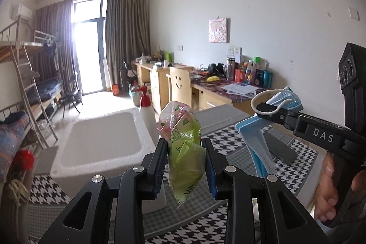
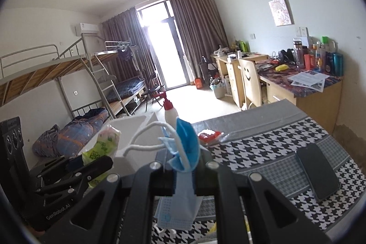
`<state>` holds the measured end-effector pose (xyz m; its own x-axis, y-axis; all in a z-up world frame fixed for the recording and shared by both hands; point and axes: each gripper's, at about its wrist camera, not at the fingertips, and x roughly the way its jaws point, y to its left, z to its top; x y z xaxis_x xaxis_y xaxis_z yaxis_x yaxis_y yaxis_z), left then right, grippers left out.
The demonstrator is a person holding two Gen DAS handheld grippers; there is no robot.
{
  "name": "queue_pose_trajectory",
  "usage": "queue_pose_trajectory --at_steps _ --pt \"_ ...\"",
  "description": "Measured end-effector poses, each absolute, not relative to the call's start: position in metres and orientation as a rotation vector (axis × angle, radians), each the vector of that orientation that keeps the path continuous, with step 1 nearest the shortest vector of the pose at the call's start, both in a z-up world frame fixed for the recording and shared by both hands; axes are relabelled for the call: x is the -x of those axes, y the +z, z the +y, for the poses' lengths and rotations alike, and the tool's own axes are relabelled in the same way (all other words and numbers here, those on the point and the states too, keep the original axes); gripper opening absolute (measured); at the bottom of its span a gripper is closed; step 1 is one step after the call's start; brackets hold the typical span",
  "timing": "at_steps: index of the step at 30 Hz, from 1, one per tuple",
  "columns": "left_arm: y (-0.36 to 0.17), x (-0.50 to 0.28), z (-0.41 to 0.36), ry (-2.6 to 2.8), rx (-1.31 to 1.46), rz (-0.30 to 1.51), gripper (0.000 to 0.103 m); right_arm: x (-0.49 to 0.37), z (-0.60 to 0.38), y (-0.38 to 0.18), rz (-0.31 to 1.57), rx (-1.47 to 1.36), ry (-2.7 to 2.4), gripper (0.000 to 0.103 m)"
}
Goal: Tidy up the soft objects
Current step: 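Carry the bag in the left tool while the right tool carries the mask toward the foam box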
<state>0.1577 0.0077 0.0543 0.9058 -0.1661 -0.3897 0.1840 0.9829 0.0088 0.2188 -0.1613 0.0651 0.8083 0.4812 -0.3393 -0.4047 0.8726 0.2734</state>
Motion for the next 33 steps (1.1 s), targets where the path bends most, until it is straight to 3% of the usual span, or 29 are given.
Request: queue_pose_trajectory --at_steps 33 --pt "0.087 -0.201 0.053 -0.001 -0.032 0.335 0.033 -0.252 -0.117 0.108 0.379 -0.147 0.547 0.013"
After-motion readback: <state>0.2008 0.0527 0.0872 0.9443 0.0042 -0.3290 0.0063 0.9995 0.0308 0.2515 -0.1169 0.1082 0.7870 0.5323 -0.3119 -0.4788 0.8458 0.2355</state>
